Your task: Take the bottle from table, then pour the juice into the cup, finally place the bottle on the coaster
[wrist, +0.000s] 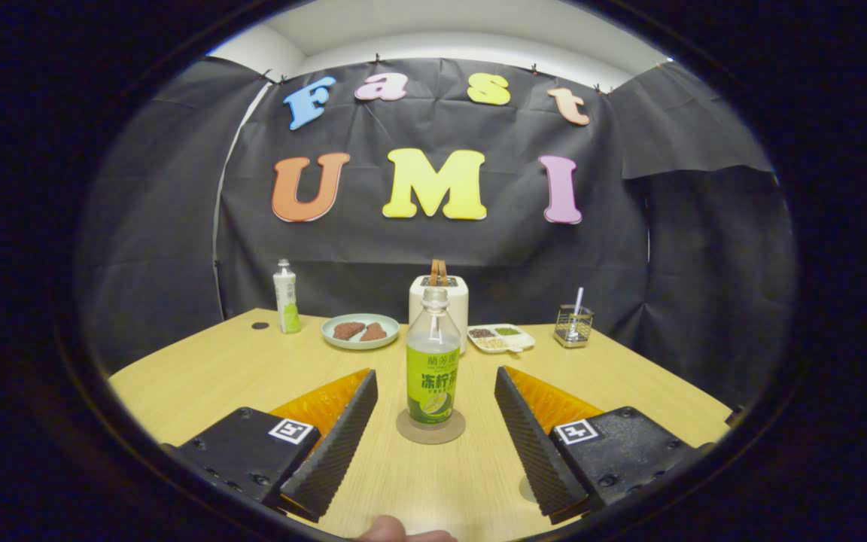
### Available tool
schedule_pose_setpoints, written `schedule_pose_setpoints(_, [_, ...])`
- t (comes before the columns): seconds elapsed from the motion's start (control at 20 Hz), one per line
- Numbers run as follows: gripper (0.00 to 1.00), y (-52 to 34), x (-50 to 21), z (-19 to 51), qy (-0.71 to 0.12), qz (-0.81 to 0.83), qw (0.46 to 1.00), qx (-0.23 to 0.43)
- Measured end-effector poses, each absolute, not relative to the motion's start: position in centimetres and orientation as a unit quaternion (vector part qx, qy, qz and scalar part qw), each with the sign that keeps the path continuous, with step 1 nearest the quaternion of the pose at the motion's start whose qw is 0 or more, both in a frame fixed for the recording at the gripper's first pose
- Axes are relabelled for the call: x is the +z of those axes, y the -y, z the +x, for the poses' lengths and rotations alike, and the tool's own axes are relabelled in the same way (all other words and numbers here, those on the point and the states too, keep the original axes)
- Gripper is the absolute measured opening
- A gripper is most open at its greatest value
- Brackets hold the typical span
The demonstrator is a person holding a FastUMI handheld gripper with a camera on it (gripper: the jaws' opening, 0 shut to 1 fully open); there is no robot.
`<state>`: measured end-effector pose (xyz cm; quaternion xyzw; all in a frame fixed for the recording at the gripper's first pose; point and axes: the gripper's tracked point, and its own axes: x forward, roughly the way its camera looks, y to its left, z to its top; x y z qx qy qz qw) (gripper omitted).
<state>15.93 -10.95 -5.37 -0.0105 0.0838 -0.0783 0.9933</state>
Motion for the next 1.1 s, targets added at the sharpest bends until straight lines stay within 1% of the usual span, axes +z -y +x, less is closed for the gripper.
schedule_pose_setpoints(0.35, [1.0, 8.8, -2.9, 10.0, -0.053, -0.008, 0.996, -0.068])
schedule_pose_setpoints(0.85, [1.0, 7.5, -4.1, 1.9, -0.027, 0.01, 0.998, -0.059])
schedule_pose_setpoints(1.1, [1.0, 7.1, -4.5, 0.2, -0.012, 0.012, 0.998, -0.054])
